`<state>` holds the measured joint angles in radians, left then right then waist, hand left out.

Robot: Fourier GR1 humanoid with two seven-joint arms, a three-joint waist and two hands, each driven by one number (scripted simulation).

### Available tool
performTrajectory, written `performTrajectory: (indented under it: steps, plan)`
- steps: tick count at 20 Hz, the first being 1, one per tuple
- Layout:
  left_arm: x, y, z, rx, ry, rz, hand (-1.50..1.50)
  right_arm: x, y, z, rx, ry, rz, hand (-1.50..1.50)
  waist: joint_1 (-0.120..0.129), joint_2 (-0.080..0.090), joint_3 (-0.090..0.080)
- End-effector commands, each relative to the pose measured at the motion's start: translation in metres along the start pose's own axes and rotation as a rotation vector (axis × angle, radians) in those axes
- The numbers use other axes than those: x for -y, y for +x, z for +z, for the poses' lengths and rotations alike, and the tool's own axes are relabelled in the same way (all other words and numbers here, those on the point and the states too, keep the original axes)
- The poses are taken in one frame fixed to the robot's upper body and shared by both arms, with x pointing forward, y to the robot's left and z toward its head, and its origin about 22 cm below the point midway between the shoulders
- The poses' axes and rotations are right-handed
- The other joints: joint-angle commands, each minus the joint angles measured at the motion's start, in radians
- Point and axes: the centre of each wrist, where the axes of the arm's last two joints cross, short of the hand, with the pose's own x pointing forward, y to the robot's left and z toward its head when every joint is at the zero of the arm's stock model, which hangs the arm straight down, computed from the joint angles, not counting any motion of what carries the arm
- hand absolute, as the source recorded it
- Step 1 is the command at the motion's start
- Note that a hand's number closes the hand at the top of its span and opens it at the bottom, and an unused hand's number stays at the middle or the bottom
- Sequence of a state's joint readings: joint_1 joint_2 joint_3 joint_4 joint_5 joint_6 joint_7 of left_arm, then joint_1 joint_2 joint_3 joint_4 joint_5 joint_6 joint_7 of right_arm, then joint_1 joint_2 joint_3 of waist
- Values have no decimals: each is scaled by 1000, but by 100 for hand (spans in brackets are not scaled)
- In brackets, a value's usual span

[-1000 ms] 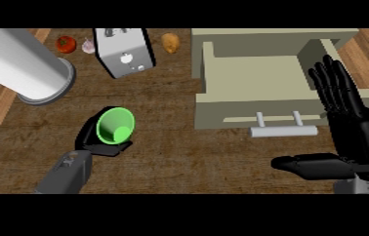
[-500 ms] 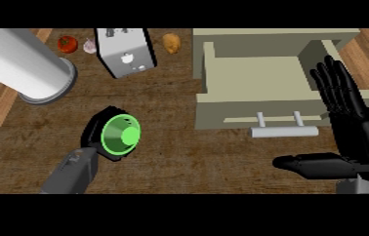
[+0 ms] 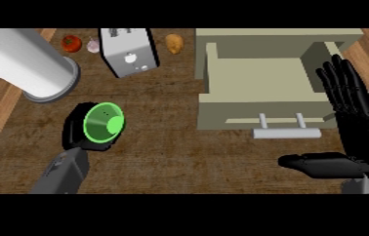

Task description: Pick up the cup, place it into the drawer and close the drawer

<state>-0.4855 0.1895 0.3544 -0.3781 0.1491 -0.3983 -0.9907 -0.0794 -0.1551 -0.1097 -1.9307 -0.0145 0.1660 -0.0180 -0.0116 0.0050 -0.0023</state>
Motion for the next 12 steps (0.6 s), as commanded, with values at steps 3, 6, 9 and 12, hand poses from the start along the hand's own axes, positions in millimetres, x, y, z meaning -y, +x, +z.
performTrajectory:
  steps: [3,6,9,12]
  plan:
    - [8,9,-19,194,-74,84,150,6,-10,11,-21,-23,9,-150,6,-4,2]
    - [37,23,-62,152,-157,59,150,-9,-2,-2,6,-30,-3,-150,12,-7,2]
    - [65,40,-90,214,-196,19,150,12,0,-1,-13,-33,12,-150,14,-9,3]
    - [105,52,-105,250,-256,-4,150,9,-8,7,-31,-31,16,-150,22,-13,4]
